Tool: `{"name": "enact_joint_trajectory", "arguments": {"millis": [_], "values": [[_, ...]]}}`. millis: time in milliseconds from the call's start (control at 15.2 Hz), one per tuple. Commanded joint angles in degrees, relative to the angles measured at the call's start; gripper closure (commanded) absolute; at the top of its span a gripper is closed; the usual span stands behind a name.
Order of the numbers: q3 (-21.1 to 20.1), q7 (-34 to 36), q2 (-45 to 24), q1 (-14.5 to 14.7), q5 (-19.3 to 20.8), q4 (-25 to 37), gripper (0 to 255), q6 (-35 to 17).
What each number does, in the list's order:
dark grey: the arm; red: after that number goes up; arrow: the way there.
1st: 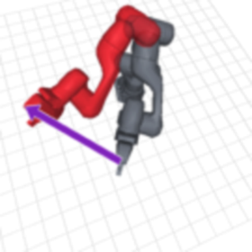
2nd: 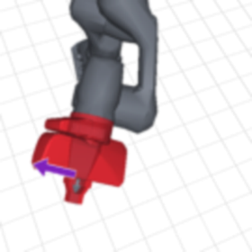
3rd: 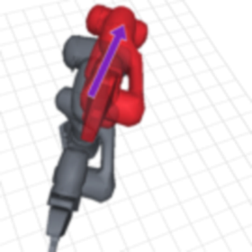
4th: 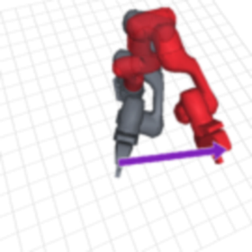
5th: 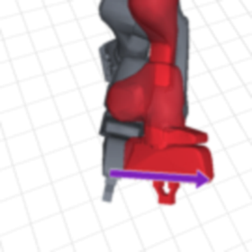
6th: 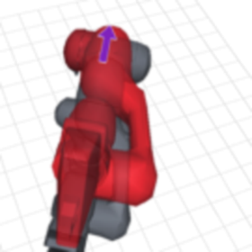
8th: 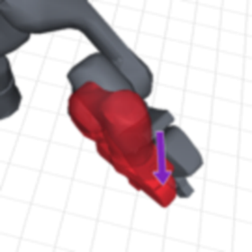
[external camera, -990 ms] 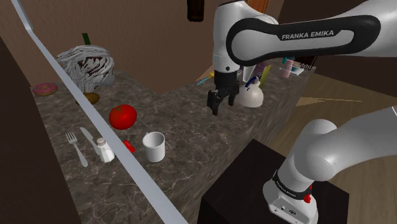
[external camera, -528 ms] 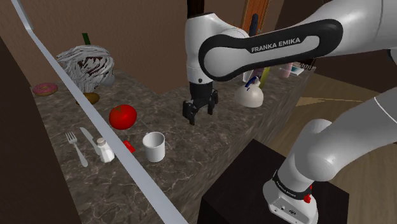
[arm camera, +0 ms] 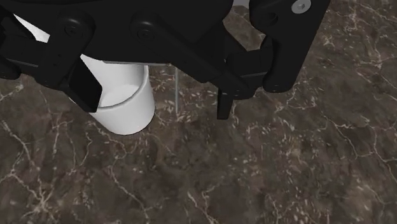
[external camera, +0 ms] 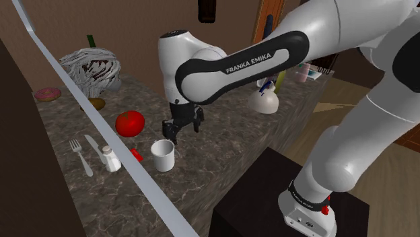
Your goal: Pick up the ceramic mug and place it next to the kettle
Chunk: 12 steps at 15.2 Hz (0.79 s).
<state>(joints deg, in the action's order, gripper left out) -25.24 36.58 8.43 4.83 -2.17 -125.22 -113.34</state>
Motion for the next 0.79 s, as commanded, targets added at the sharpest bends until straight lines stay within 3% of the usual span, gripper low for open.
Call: {"name": "enact_joint_trajectory", "arguments": {"millis": [0,528,726], "values": [[-1.5,3.3,-4.7,0.3,2.2,2.8,0,-1.9],[-3.3,15.7,-23.5,5.0,13.0,18.4,0,-3.4],[-3.0,16.1,-24.3,5.2,13.6,17.1,0,-5.4]]}}
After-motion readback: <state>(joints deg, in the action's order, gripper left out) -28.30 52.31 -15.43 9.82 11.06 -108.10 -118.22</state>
